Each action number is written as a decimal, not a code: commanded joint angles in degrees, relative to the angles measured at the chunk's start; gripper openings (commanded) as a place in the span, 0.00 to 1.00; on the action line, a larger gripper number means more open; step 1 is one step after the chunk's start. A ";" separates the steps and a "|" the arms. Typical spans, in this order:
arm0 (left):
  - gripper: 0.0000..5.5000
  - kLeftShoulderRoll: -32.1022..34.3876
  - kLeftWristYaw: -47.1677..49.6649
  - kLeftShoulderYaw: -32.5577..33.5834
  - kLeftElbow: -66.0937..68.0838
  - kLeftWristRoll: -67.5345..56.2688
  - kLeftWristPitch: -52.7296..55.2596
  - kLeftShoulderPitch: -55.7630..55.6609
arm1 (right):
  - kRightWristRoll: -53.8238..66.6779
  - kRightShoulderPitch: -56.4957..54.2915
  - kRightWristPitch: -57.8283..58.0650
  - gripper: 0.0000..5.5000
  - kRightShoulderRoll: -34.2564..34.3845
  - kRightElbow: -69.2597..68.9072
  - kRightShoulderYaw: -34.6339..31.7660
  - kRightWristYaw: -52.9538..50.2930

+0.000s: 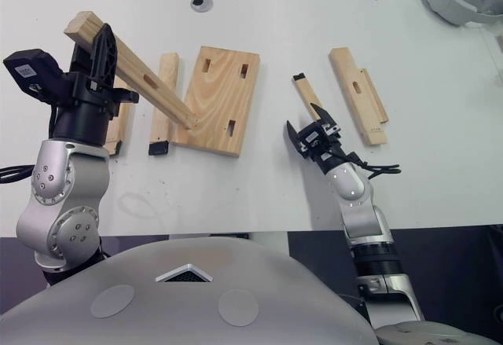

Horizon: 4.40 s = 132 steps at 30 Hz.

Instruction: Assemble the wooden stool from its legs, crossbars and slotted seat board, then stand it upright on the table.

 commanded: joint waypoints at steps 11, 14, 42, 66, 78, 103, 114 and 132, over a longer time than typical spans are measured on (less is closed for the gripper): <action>0.19 7.27 -5.70 -6.00 15.54 13.43 -17.53 15.39 | -3.59 -0.51 0.49 0.60 -1.87 5.48 1.66 0.58; 0.19 7.44 -6.94 -6.58 17.77 13.08 -18.68 15.36 | -3.67 -0.58 0.33 0.60 -1.92 5.82 1.80 0.43; 0.66 5.20 -12.23 -1.77 12.27 3.50 -6.52 4.15 | -4.57 -2.05 -0.06 0.60 -0.92 7.00 3.71 -1.88; 0.97 31.50 -52.64 5.46 43.68 6.95 -25.46 -8.46 | -4.26 -4.92 -0.08 0.60 0.21 10.33 2.31 -3.88; 0.97 30.00 -47.18 -0.40 45.89 17.56 -29.23 -9.24 | -3.65 -6.10 -0.05 0.60 -0.17 10.91 1.97 -3.38; 0.97 24.67 -44.29 -9.72 35.56 23.32 -19.31 -6.63 | 24.25 -3.11 28.22 0.60 -7.94 -2.53 -13.76 17.96; 0.97 22.76 -44.35 -4.83 35.05 17.94 -17.19 -11.40 | 22.93 -4.63 26.27 0.24 -6.30 -2.11 -12.40 16.59; 0.97 6.61 -47.71 16.42 60.07 -29.27 11.34 -55.88 | 14.59 -52.56 7.17 0.24 2.22 9.72 -4.09 13.16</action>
